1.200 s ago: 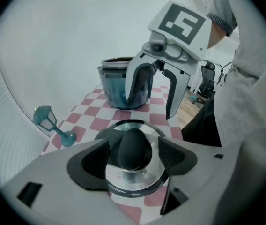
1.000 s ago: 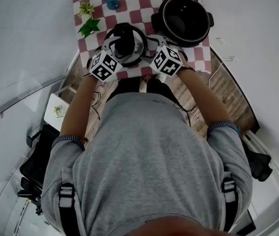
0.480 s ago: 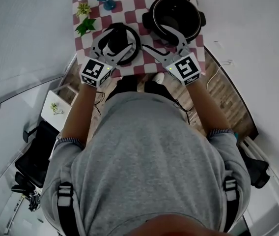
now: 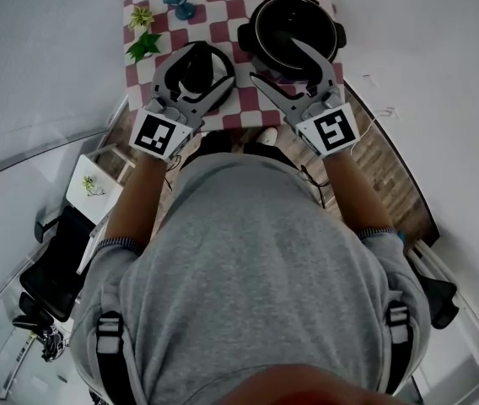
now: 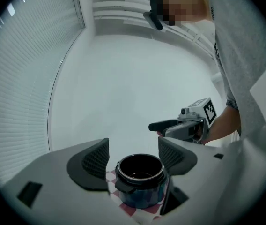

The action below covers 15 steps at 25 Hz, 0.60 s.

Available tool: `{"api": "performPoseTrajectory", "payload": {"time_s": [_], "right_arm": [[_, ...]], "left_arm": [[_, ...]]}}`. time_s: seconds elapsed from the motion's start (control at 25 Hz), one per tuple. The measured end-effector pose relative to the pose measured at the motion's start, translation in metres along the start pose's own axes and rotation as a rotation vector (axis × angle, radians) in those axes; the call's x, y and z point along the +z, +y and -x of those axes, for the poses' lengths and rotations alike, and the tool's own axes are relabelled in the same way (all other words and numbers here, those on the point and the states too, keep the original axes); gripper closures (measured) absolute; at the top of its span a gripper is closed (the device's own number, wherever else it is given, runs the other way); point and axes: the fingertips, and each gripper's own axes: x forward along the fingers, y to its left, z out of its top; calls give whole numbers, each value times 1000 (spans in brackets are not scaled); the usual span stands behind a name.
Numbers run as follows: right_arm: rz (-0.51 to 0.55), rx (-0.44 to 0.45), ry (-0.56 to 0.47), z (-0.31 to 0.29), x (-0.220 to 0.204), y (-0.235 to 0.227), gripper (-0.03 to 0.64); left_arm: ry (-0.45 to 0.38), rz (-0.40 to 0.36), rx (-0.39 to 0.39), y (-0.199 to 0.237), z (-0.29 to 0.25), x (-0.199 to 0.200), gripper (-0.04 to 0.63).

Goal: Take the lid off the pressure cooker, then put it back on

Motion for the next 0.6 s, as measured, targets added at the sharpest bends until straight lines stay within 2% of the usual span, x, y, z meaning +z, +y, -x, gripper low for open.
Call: {"api": "performPoseTrajectory", "payload": {"time_s": [0.12,0.32,0.6], "right_arm": [[-11,-37,-66,0,20,-10,239],[16,-23,-25,2,15,-16,236],[-11,-35,-81,-7,32,-15,225]], "left_arm": [[-47,-15,3,-3,-3,18,252],[-84,-45,26,1,-4,32,252],[-77,-55,19,2,-2,34,252]]}}
